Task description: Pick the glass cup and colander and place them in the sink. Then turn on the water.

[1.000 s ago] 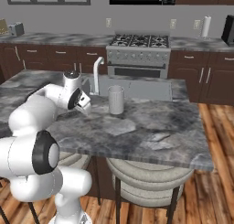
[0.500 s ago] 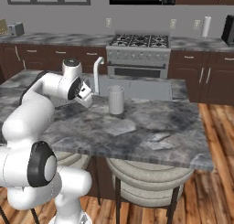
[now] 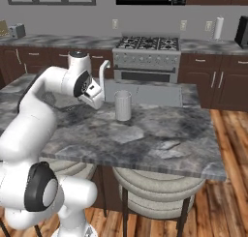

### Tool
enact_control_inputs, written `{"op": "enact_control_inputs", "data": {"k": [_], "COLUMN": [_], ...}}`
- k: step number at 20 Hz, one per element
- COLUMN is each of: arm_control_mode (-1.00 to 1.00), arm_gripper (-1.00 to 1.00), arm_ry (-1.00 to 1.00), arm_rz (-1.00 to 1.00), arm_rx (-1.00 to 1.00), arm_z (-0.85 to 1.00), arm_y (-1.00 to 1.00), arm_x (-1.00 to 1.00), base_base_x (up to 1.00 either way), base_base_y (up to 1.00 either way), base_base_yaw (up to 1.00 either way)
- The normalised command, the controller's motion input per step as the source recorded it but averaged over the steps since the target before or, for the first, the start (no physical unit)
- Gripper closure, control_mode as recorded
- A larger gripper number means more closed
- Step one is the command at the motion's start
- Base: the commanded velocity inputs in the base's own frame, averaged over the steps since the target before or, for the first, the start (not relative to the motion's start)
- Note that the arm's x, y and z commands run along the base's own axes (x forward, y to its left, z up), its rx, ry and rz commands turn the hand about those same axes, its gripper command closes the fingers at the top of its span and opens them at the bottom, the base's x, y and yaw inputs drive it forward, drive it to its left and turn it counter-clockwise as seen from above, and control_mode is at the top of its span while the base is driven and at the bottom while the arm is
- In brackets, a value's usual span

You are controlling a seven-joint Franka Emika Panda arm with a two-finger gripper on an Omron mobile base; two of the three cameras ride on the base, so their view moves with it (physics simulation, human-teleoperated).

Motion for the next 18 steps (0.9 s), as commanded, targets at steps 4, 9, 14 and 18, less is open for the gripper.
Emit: {"op": "enact_control_inputs", "data": {"k": [4, 9, 14, 18], "arm_control_mode": [-1.00, -1.00, -1.00, -1.00], "arm_gripper": [1.00, 1.00, 1.00, 1.00], "arm_ry": [0.00, 0.01, 0.04, 0.01], "arm_rz": [-0.01, -0.02, -0.02, -0.01], "arm_rx": [-0.02, -0.03, -0.04, -0.06], "arm_z": [0.31, 0.40, 0.34, 0.16], "arm_y": [-0.26, -0.18, -0.09, -0.01], "arm_x": [-0.55, -0.46, -0.46, -0.47], "base_base_x": [0.00, 0.00, 0.00, 0.00], "base_base_y": [0.00, 0.00, 0.00, 0.00], "base_base_yaw": [0.00, 0.00, 0.00, 0.00]}}
